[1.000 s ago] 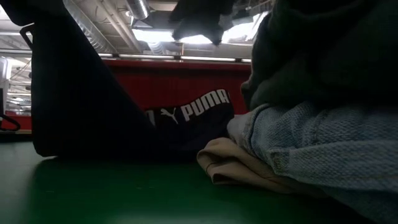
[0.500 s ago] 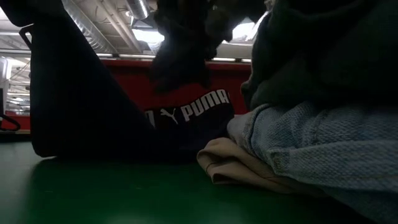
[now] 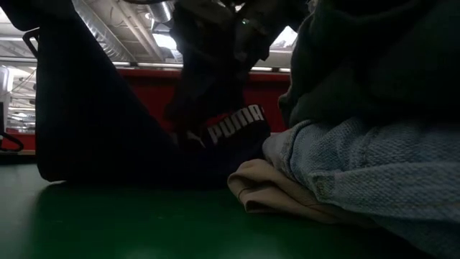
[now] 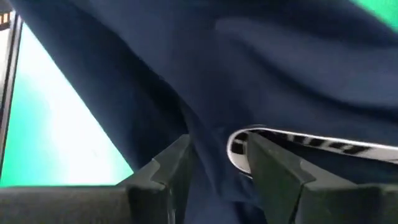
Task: Fold Laundry from Bin
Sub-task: Fold the dark blue boxer
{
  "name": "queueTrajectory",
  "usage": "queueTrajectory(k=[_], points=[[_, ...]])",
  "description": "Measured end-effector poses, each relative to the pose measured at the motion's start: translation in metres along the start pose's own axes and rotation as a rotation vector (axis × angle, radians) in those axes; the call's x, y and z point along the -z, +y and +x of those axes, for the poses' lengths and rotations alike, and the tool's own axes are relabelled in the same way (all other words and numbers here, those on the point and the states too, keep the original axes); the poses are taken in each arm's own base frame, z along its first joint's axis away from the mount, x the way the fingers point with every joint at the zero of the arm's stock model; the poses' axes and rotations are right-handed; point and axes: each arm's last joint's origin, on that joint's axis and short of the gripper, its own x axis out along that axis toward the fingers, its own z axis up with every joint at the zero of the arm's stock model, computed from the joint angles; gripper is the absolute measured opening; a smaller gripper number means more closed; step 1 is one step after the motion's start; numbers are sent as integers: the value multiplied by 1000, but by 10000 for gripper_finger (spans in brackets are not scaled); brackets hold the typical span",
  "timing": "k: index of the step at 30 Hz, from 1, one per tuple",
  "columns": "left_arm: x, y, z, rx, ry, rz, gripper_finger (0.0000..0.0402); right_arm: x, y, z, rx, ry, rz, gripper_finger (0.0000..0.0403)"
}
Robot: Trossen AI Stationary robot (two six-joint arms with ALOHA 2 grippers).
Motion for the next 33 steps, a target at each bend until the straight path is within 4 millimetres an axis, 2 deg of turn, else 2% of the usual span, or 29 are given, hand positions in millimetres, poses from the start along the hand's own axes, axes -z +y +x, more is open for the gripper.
queueTrajectory(k=[14, 17, 22, 26, 33], points=[[0, 0, 0, 1, -1, -1, 0, 11, -7, 18, 102, 35, 1, 147], [0, 0, 0, 1, -1, -1, 0, 15, -7, 22, 98, 56, 1, 115], [0, 0, 0, 4, -5, -5, 0, 13, -6, 22, 87, 38, 2, 17], [-2, -2, -4, 35, 16, -32, 0, 3, -2, 4, 79, 24, 6, 21], [-20, -8, -37, 160, -43, -71, 0, -35, 16, -76, 58, -30, -8, 7]])
